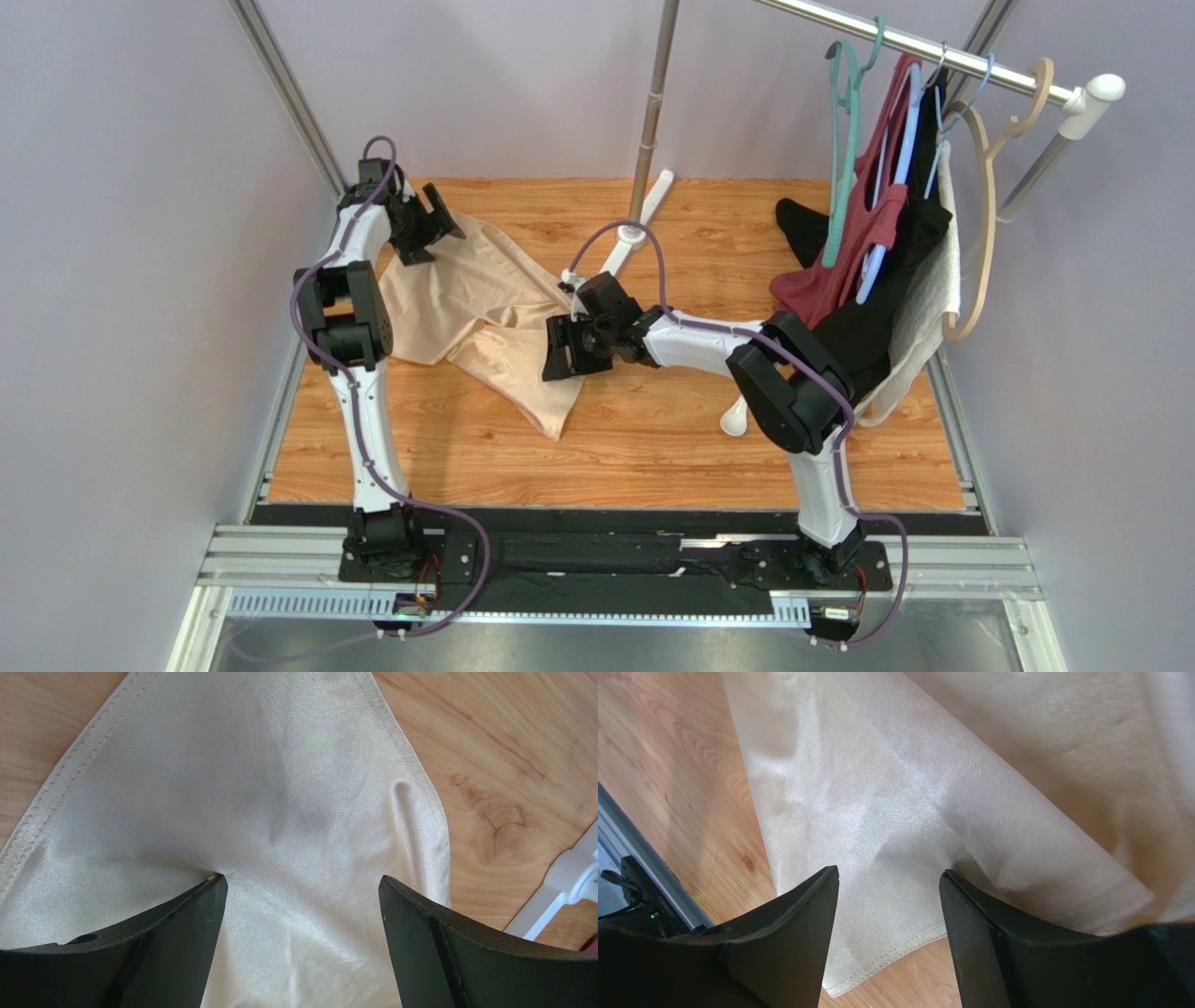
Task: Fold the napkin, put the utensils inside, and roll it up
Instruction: Flatten the napkin out
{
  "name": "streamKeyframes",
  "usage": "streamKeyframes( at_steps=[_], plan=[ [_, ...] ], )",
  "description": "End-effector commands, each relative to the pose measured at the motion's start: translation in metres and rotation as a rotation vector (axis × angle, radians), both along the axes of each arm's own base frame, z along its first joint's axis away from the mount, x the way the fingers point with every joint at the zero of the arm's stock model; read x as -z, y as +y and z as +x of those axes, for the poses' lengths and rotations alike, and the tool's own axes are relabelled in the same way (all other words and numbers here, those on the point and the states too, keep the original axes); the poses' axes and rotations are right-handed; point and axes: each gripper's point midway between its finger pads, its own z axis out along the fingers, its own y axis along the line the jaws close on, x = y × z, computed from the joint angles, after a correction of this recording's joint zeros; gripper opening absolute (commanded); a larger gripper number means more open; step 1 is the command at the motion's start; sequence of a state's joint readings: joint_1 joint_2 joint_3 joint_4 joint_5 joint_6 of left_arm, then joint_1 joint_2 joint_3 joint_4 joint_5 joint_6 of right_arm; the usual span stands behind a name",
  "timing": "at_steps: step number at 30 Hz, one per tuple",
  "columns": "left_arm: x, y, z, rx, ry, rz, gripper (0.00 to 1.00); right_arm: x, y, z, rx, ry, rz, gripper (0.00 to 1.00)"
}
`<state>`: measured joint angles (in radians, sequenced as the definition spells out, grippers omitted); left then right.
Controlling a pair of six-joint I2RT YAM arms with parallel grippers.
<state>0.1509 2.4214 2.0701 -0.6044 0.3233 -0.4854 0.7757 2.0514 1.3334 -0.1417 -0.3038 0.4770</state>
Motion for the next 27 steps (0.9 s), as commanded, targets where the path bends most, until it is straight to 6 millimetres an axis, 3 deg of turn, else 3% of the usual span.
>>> streamKeyframes(
  at_steps=[1,10,17,20,21,23,24,25,26,27],
  plan=[
    [0.011,0.008,0.002,-0.035,0.046,-0.008,0.89,0.031,-0.042,0.001,0.048,0.039,-0.175,0.63],
    [-0.003,0.019,0.018,-0.037,-0.006,0.027,0.89,0.032,-0.059,-0.034,0.052,0.115,-0.190,0.62],
    [-0.016,0.013,0.021,0.037,-0.063,0.044,0.89,0.014,-0.069,-0.062,0.030,0.112,-0.186,0.62],
    [-0.039,0.008,0.023,0.068,-0.114,0.059,0.89,-0.009,-0.058,-0.073,-0.019,0.044,-0.176,0.62],
    [-0.058,0.001,0.025,0.079,-0.149,0.056,0.89,-0.028,-0.048,-0.082,-0.062,-0.003,-0.166,0.63],
    [-0.078,-0.008,0.026,0.090,-0.190,0.054,0.89,-0.046,-0.042,-0.086,-0.081,-0.075,-0.178,0.63],
    [-0.100,-0.018,0.026,0.101,-0.226,0.065,0.89,-0.057,-0.035,-0.100,-0.128,-0.111,-0.180,0.63],
    [-0.110,-0.022,0.025,0.110,-0.246,0.073,0.89,-0.067,-0.030,-0.102,-0.133,-0.146,-0.176,0.63],
    [-0.119,-0.028,0.023,0.116,-0.259,0.081,0.89,-0.071,-0.026,-0.110,-0.153,-0.156,-0.167,0.63],
    [-0.143,-0.030,0.020,0.114,-0.297,0.098,0.89,-0.076,-0.015,-0.120,-0.181,-0.174,-0.138,0.63]
  ],
)
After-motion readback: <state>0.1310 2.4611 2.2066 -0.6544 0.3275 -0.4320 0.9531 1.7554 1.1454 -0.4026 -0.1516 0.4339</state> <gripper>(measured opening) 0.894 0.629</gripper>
